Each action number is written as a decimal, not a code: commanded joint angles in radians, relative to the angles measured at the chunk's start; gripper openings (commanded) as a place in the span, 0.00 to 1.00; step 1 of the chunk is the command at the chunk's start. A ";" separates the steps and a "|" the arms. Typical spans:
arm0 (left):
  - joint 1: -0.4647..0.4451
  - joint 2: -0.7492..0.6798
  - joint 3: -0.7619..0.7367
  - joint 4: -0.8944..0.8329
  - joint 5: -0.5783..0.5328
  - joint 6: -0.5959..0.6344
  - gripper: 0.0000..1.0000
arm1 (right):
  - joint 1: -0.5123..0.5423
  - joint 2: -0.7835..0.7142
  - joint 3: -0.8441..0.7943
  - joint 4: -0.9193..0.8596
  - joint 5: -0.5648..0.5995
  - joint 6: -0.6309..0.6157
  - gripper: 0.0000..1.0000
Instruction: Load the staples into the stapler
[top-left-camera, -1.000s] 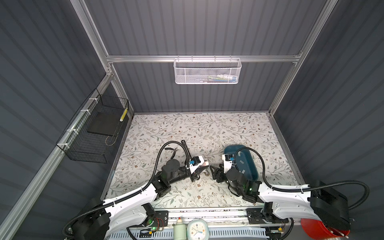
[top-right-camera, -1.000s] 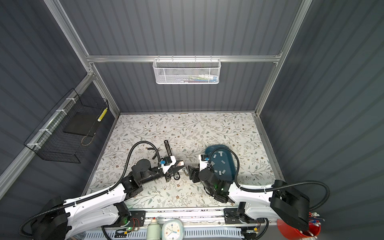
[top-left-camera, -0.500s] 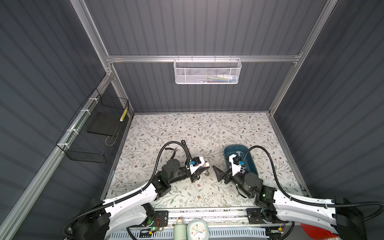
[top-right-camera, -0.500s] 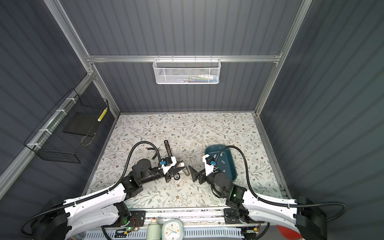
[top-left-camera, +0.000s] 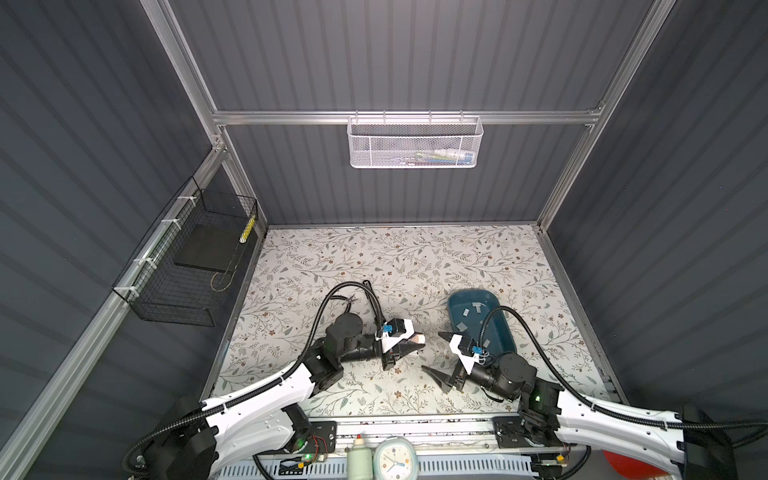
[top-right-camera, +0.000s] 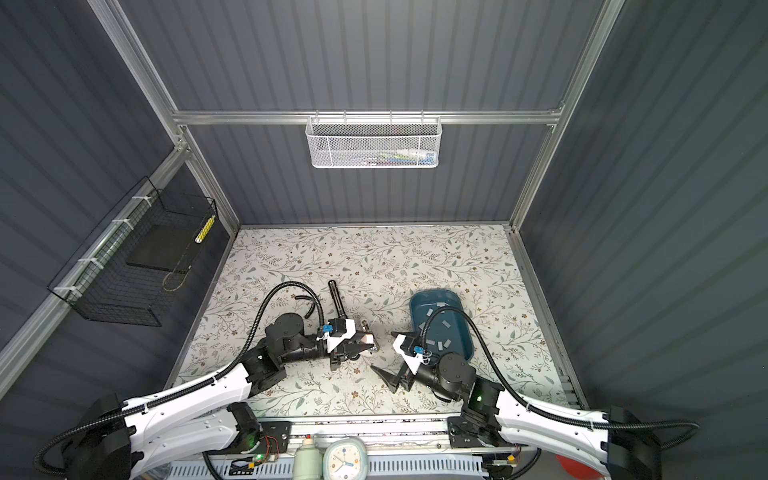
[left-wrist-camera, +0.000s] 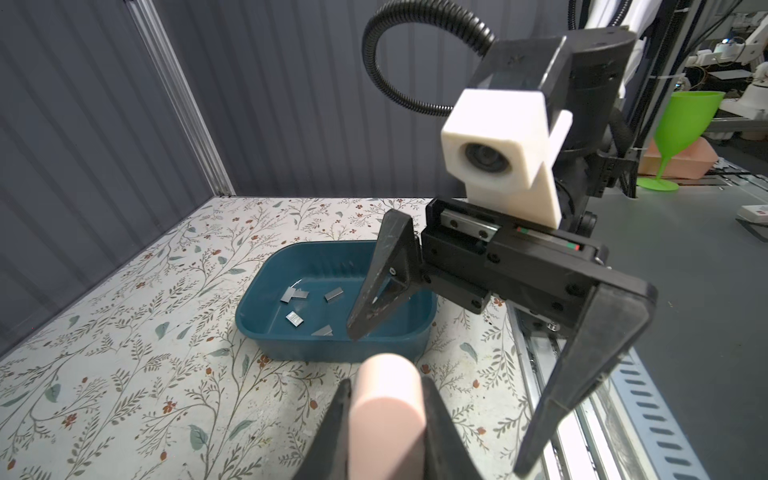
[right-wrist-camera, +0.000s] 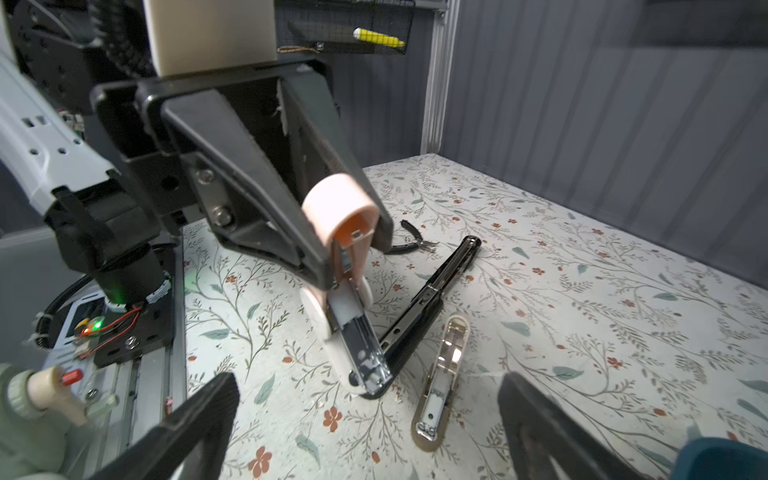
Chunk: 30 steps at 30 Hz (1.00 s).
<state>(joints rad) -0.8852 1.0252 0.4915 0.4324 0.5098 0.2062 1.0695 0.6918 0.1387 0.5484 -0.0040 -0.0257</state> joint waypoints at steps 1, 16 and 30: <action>-0.002 -0.002 0.060 -0.045 0.080 0.024 0.00 | 0.002 0.015 0.023 0.003 -0.083 -0.033 0.99; -0.003 0.019 0.098 -0.096 0.233 0.064 0.00 | 0.001 0.057 0.060 0.041 -0.084 -0.022 0.92; -0.002 -0.011 0.093 -0.118 0.235 0.069 0.00 | 0.003 0.166 0.122 0.112 -0.088 -0.013 0.72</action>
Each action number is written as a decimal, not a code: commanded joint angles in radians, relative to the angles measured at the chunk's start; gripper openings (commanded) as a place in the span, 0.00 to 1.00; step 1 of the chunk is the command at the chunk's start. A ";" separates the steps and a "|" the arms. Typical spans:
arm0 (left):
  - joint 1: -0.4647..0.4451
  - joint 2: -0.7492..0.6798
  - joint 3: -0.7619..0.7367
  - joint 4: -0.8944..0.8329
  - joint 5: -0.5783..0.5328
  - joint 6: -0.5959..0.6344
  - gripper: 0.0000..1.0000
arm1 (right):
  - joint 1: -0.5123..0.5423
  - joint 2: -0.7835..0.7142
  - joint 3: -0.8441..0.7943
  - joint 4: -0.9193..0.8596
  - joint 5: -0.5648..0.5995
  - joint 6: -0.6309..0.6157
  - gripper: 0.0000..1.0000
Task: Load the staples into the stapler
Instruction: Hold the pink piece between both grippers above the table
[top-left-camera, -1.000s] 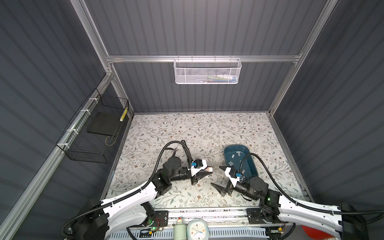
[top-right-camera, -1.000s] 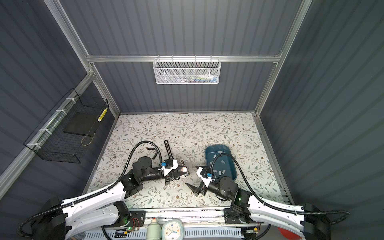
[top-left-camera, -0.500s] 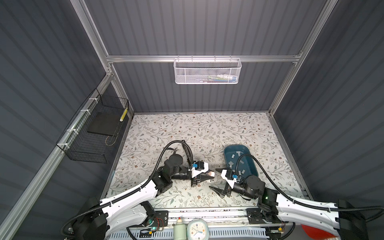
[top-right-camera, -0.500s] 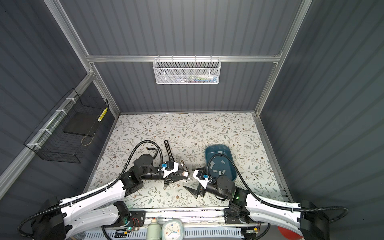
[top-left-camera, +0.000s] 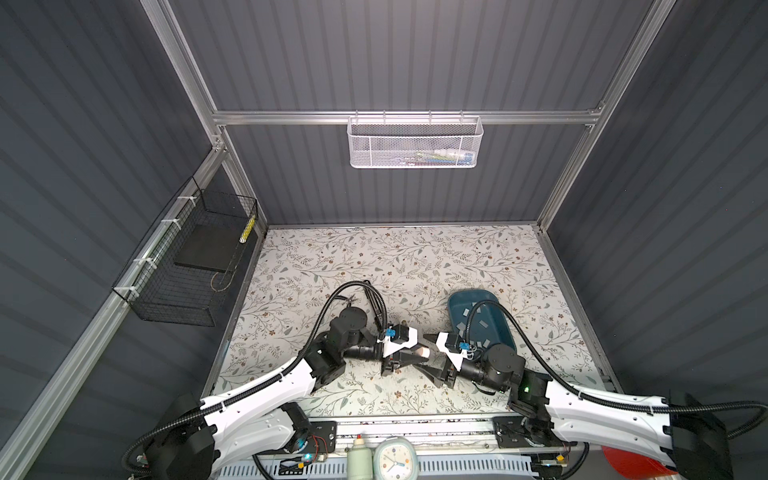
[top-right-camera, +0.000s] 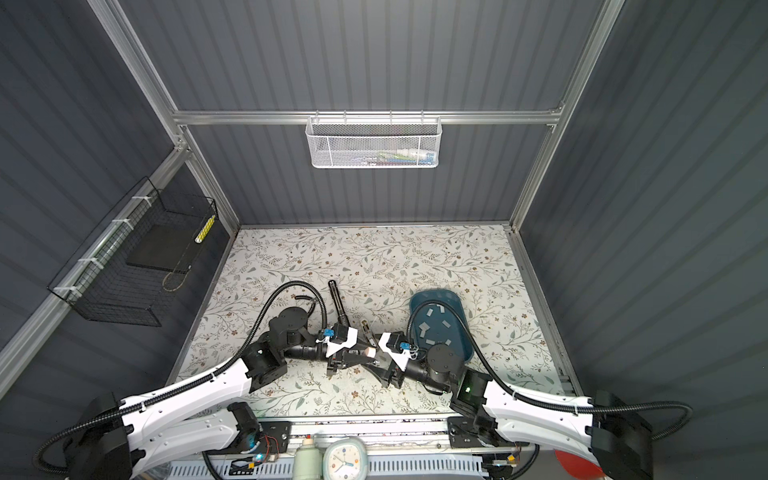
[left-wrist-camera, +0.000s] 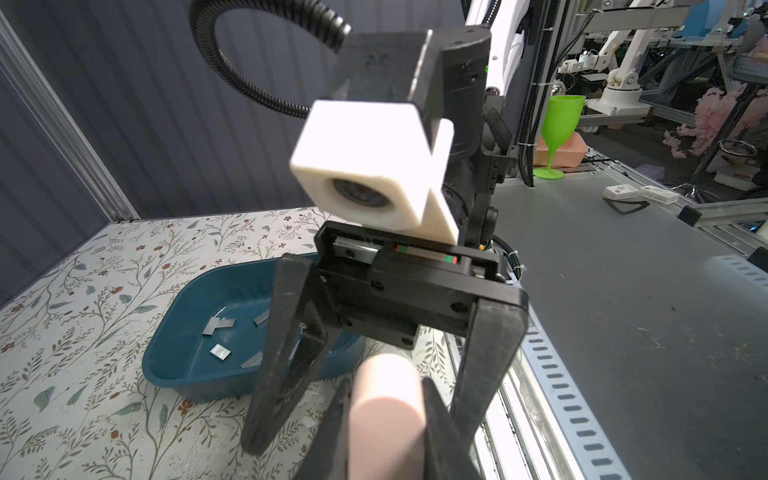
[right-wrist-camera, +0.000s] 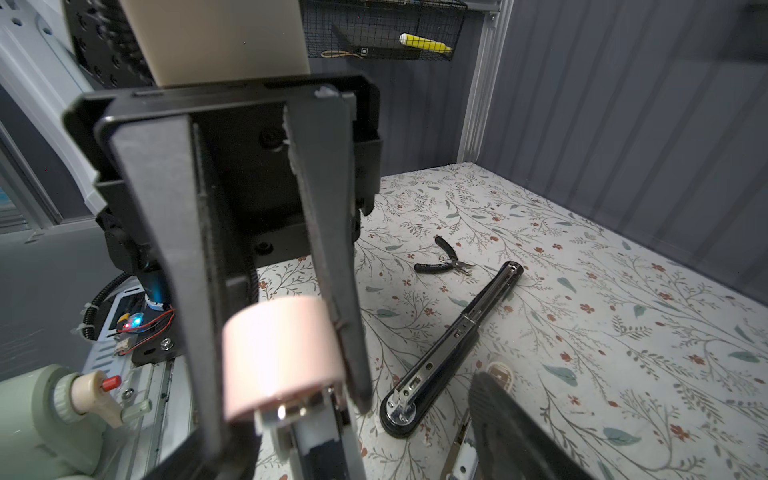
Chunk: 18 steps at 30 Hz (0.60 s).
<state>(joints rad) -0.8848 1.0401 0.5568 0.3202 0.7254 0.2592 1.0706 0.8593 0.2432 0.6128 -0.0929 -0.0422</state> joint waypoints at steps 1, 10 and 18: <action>-0.003 -0.028 0.028 -0.004 0.020 0.015 0.00 | 0.001 -0.003 0.016 0.047 -0.002 0.004 0.71; -0.003 -0.025 0.029 0.005 0.031 0.004 0.00 | 0.001 -0.011 0.004 0.063 -0.024 0.011 0.75; -0.003 -0.031 0.020 0.034 0.029 -0.012 0.00 | 0.000 0.046 0.002 0.095 -0.038 0.022 0.79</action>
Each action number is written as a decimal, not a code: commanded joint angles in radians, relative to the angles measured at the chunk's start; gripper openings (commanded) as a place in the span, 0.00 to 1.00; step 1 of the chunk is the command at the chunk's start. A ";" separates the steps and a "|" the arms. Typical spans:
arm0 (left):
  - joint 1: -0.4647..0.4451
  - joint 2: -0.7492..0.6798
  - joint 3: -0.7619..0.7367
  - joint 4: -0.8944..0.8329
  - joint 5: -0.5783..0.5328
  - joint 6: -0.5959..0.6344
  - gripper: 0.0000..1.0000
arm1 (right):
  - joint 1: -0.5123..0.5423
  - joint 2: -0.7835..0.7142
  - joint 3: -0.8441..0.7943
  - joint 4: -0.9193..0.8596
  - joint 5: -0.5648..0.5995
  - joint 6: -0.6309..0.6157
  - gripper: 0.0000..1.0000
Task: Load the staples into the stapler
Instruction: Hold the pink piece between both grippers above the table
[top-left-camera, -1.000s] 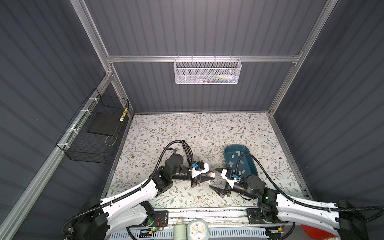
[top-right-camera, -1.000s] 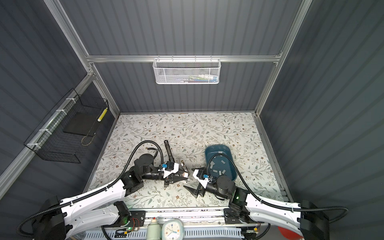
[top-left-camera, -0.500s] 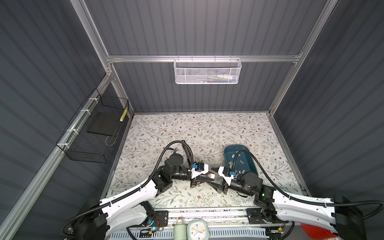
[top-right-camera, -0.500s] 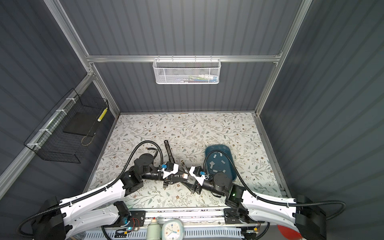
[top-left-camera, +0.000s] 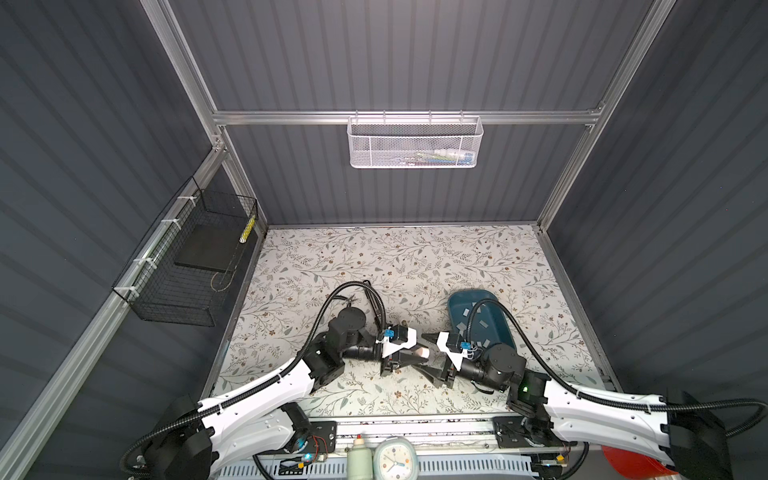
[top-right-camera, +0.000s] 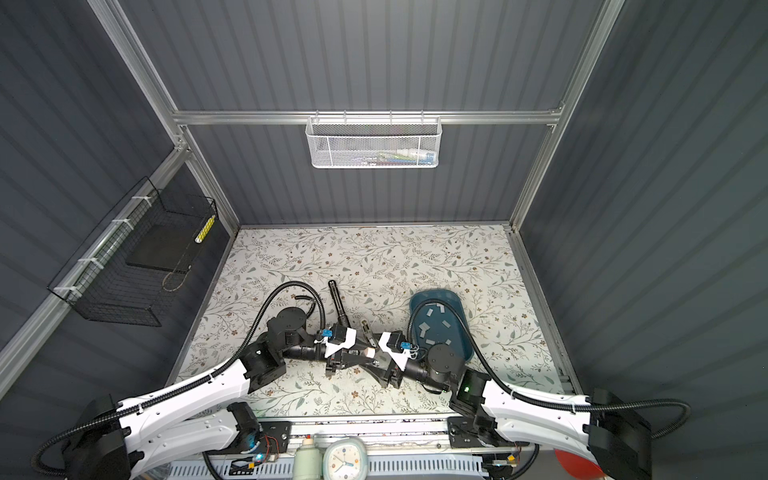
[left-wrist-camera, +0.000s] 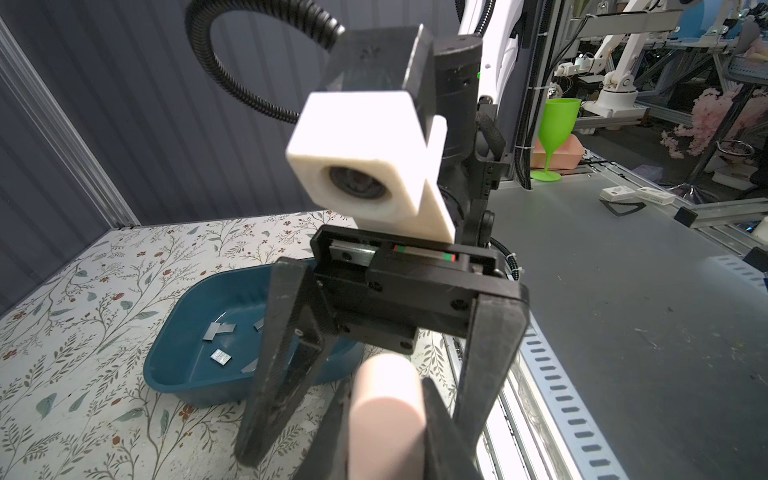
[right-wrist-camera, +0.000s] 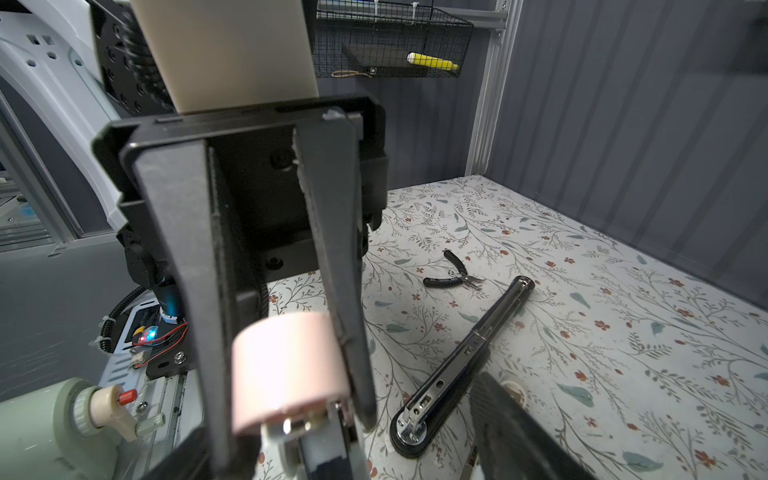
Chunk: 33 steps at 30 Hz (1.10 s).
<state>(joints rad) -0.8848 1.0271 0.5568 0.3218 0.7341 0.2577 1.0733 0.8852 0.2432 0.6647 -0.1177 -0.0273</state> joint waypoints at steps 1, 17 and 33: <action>-0.003 -0.017 0.020 0.034 0.019 -0.012 0.00 | -0.001 0.030 0.004 0.047 -0.013 0.009 0.79; -0.003 -0.001 0.021 0.049 0.016 -0.023 0.00 | -0.002 0.074 0.015 0.079 -0.012 0.037 0.48; -0.002 -0.036 -0.027 0.111 -0.076 -0.059 0.23 | -0.002 0.051 0.004 0.051 0.179 0.094 0.28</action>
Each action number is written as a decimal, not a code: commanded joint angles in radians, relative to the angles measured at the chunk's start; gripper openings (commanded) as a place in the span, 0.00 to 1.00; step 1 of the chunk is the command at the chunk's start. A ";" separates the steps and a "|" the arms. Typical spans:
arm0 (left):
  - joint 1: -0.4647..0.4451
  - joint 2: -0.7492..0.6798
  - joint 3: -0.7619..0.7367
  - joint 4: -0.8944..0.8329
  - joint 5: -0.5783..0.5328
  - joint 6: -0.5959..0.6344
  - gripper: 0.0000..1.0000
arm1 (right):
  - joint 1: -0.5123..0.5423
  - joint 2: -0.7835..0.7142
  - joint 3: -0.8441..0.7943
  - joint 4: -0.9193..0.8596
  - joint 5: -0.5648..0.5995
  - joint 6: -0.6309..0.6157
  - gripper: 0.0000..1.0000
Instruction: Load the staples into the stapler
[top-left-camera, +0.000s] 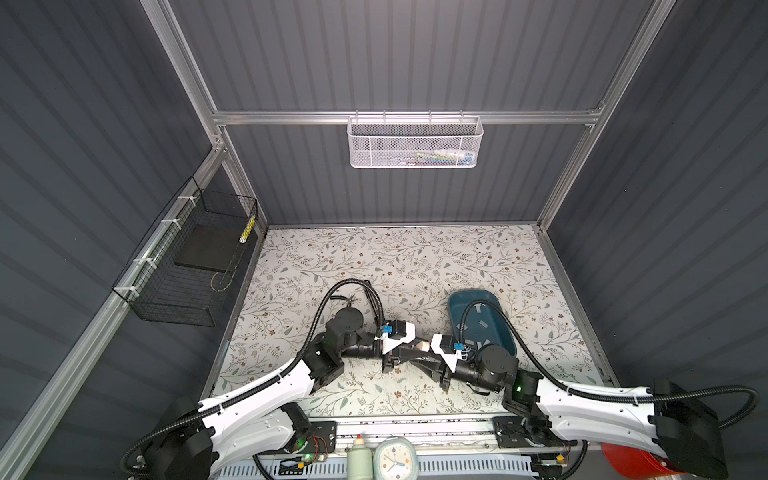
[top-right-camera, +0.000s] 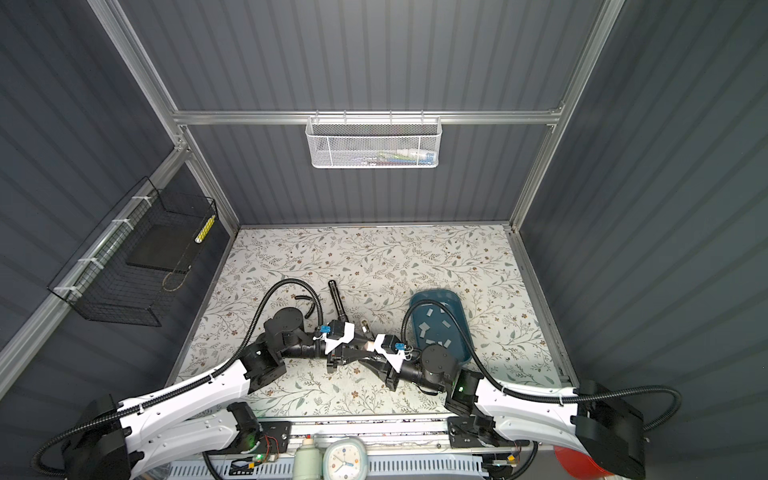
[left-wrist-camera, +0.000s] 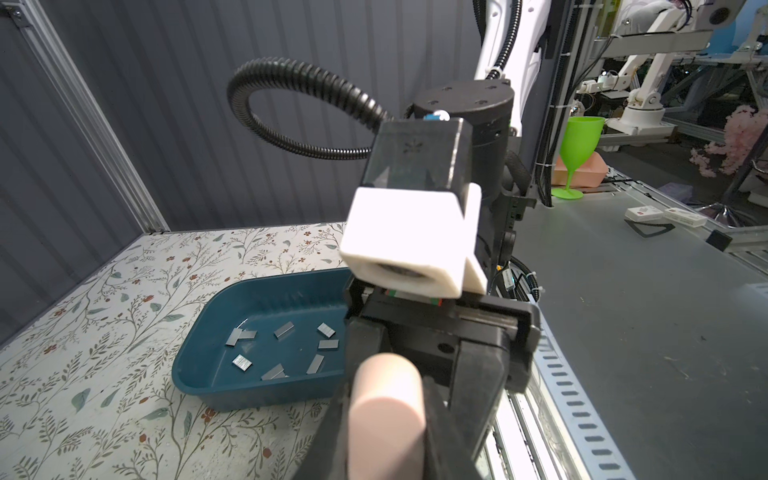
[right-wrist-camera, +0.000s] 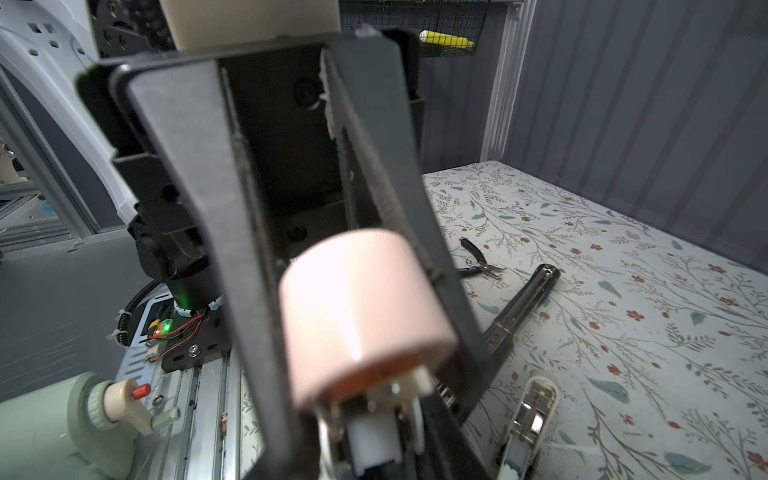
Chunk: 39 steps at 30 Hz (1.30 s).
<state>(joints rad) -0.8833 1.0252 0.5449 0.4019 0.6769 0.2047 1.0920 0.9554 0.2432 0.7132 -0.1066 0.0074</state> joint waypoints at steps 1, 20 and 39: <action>-0.004 -0.033 -0.015 0.028 -0.031 -0.008 0.93 | -0.020 -0.023 0.004 -0.002 0.187 0.065 0.27; -0.005 -0.197 -0.061 0.002 -1.039 -0.452 1.00 | -0.020 0.146 0.378 -0.874 0.752 0.583 0.09; -0.005 -0.246 0.002 -0.260 -1.130 -0.450 1.00 | -0.033 0.558 0.593 -1.070 0.594 0.675 0.06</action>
<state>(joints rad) -0.8841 0.7841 0.5213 0.1471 -0.4423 -0.2661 1.0695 1.4956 0.8089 -0.3302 0.4957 0.6662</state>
